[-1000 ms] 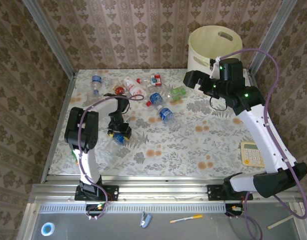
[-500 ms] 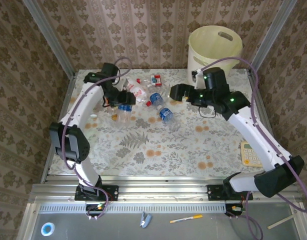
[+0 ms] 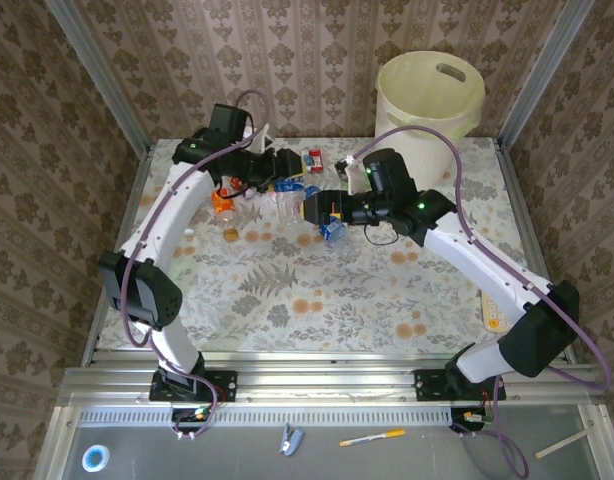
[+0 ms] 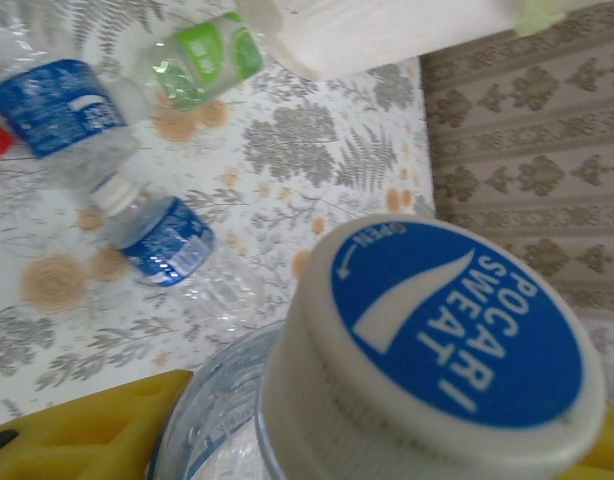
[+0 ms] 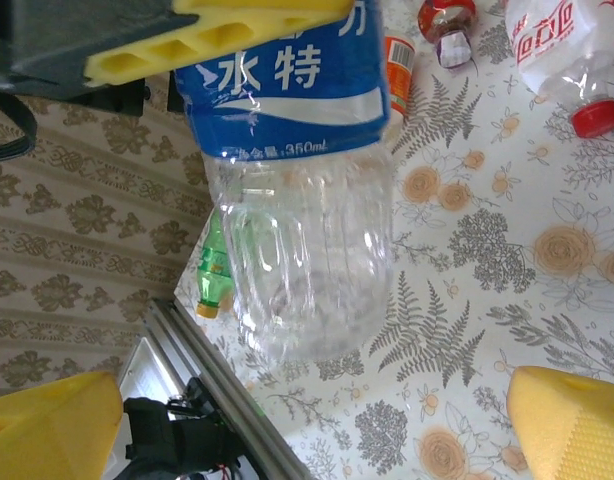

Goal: Throw the plastic bottles in the bin

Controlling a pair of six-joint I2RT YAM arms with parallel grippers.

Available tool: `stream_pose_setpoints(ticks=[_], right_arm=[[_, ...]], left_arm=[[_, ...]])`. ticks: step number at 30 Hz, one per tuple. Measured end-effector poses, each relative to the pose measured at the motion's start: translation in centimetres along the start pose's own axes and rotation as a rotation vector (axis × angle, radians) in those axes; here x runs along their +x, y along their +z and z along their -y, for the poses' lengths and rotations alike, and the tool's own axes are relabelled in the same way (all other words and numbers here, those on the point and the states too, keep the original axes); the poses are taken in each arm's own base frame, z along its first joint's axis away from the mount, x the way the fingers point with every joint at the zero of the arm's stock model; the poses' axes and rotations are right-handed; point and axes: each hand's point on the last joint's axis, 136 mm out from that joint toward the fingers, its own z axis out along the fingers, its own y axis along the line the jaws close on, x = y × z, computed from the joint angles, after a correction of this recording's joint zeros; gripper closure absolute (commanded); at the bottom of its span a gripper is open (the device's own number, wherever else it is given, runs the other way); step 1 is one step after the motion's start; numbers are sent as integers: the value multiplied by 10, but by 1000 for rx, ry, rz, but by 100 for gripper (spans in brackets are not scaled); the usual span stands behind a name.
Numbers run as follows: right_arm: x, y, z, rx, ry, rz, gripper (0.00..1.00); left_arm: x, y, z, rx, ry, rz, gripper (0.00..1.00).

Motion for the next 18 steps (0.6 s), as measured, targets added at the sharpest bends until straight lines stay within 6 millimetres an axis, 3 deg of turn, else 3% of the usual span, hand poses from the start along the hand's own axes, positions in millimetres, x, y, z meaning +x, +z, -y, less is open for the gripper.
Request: stream_pose_setpoints(ticks=[11,18], right_arm=[[2,20,12,12,-33,-21,0],[-2,23,12,5,-55,-9,13]], left_arm=[[16,17,37,118,-6,-53,53],[22,22,44,142,-8,-70,53]])
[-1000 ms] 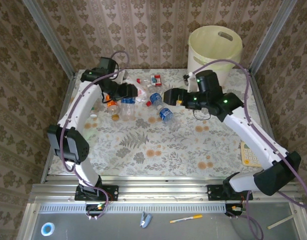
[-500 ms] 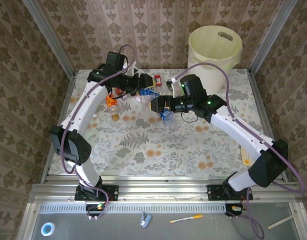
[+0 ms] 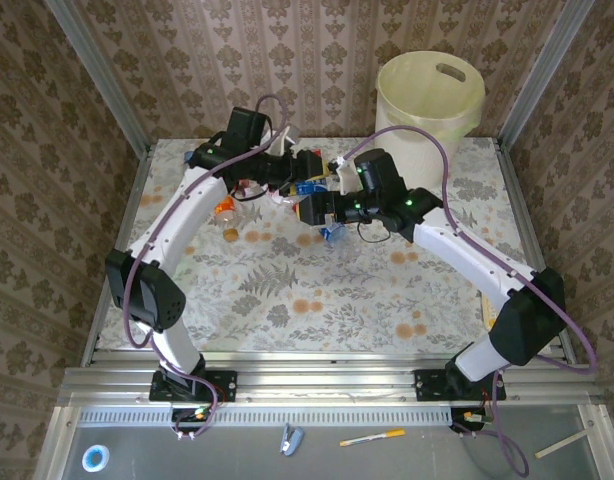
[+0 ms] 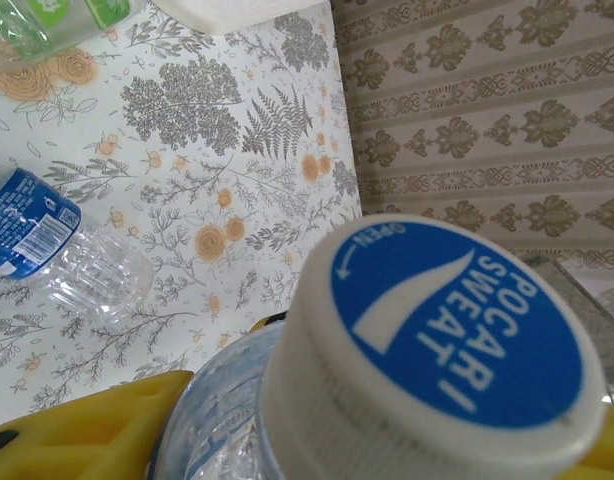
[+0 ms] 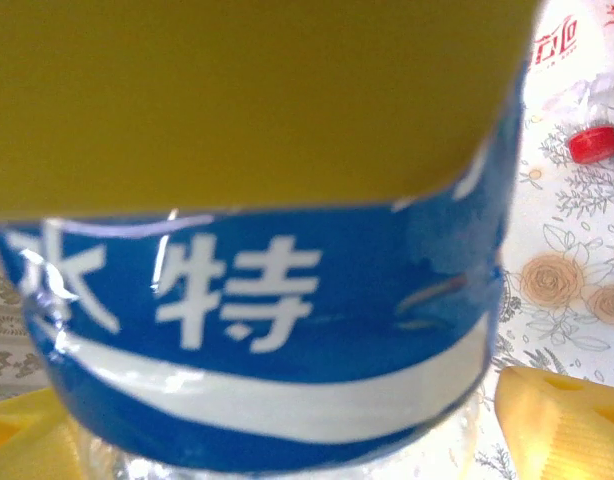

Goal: Throw the plastic bottles in the bin

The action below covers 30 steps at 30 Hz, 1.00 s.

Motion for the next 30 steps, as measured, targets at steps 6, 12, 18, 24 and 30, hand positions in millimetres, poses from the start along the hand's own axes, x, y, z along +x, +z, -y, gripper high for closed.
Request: stream_pose_setpoints(ticks=[6,12,18,24,30], right_arm=[[-1,0,0,-2,2,2,28],[-2,0,-1,-4,11,8,44],[-5,-1,0,-3,19,17,55],[-8,-4,4,9,47,39,59],[12,-11,18,53,128,45,64]], left_arm=[[0,0,1,6,2,-1,53],[-3,4,0,13,5,-2,49],[-5,4,-2,11,-5,2,15],[-13,-2,-6,13,-4,27,0],[-43,-36,-14,-53,45,131,0]])
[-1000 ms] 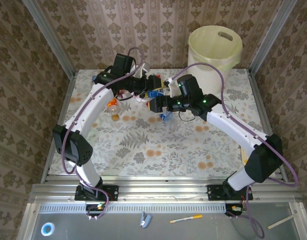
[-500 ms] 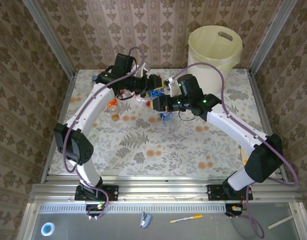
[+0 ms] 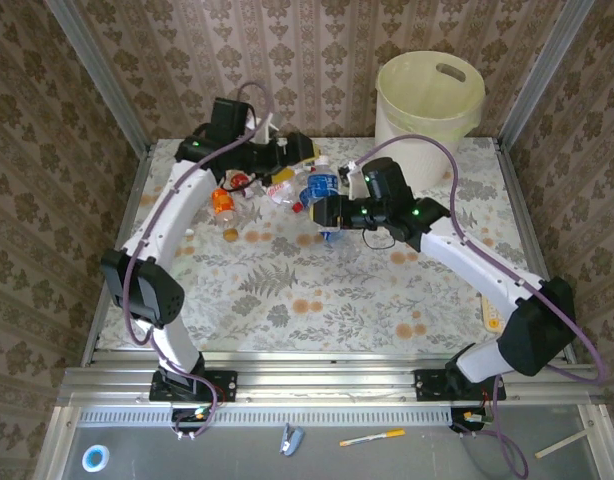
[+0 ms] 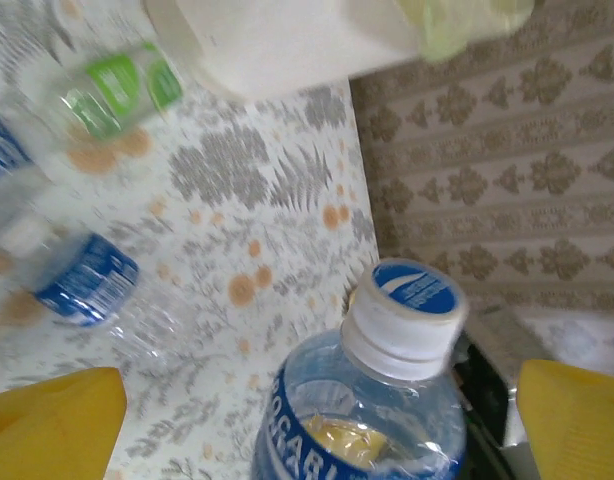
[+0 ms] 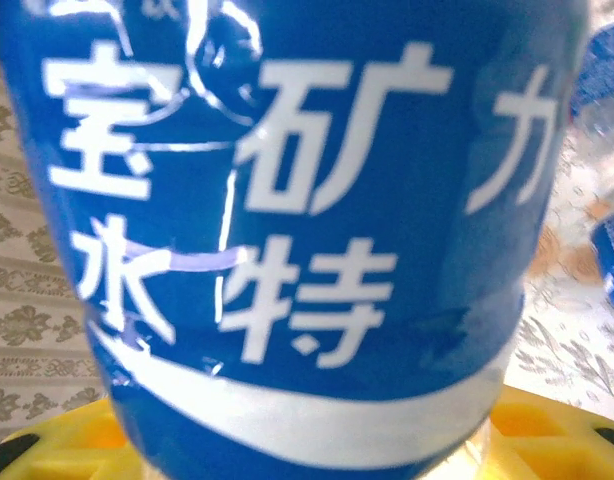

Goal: Throw the plastic bottles in the bin

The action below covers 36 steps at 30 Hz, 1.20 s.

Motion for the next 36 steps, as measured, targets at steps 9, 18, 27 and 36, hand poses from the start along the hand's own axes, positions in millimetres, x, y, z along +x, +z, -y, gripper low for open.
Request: stream_pose_setpoints(ticks=[9,18,27,36], right_arm=[[14,-30,29,93,124,79,70],[37,-79,119,324,400,211,74],[65,-111,171,457,607,277,74],[-49,-135,162,450,599,402,70]], left_arm=[[-47,-69,-7,-191,154,189,0],[-30,-67,-50,-348,162,124,0],[-11,-78,-73,-419,145,103,0],[16,-81,-93,-459,115,68,0]])
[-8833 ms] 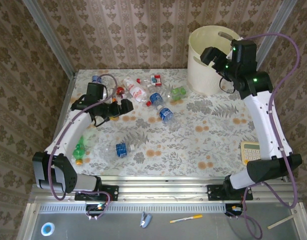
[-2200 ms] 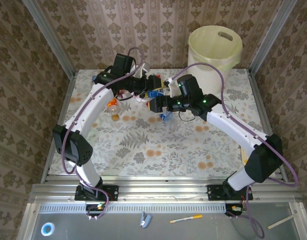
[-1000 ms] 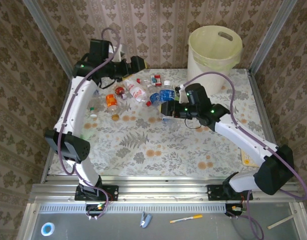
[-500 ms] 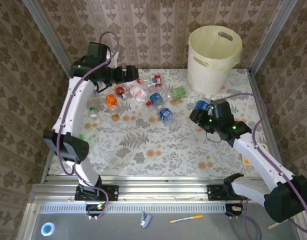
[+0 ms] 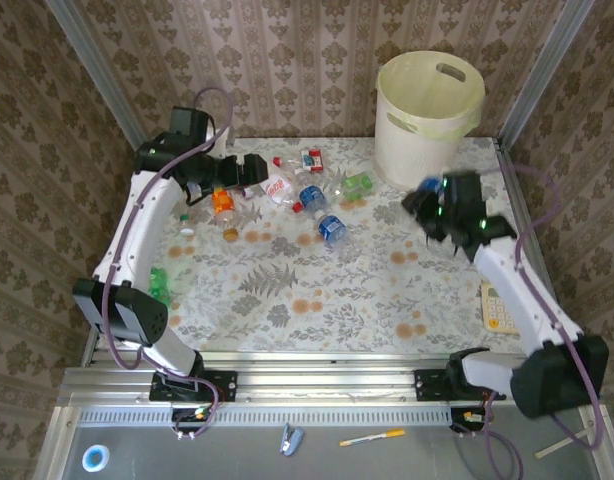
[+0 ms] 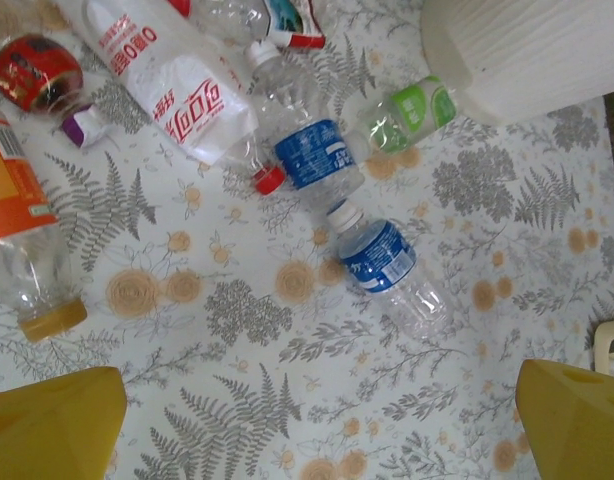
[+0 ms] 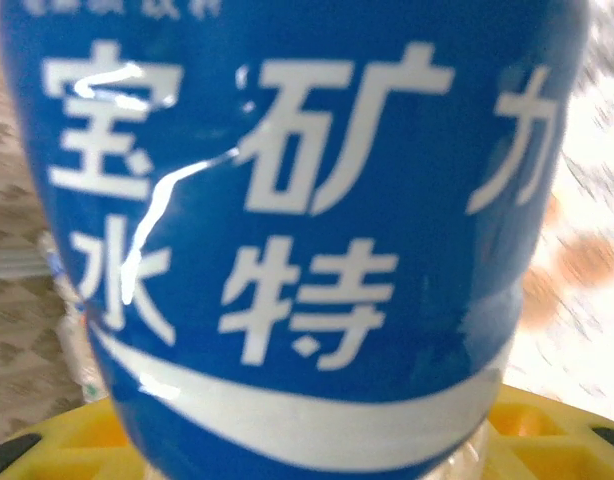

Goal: Throw the plastic bottles in the bin

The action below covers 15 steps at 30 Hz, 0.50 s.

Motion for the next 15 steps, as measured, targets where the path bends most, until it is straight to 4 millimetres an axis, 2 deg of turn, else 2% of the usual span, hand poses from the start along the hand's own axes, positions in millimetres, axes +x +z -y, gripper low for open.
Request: stream_pose_setpoints(ticks=[1,2,3,5,6,7,9,11,15], right_arm=[[-28,-4,-27,-38,-14,44,58],[-64,-12,-67,-105,-31,112,39],[-99,-23,-103,-165,-51,181,29],[-150,-46,-155,-259,-83,306,15],[-170,-57,-172,-289,-98,358,6],[-180,-64,-181,-308,-102,386,0],[-189,-69,-186,-312,-117,411,0],[-188,-62,-180,-287,-116,395,0],[-177,-37,-156,-212,-110,335,0]], left_arm=[[3,2,-2,-3,-2,-5,0],[7,4,-4,-5,-5,-10,0],[11,6,-6,-8,-8,-19,0],[21,10,-11,-12,-16,-37,0],[27,12,-13,-15,-21,-46,0],[33,14,-16,-17,-27,-54,0],[48,20,-23,-25,-42,-79,0],[63,24,-29,-34,-56,-107,0],[84,32,-38,-45,-85,-152,0]])
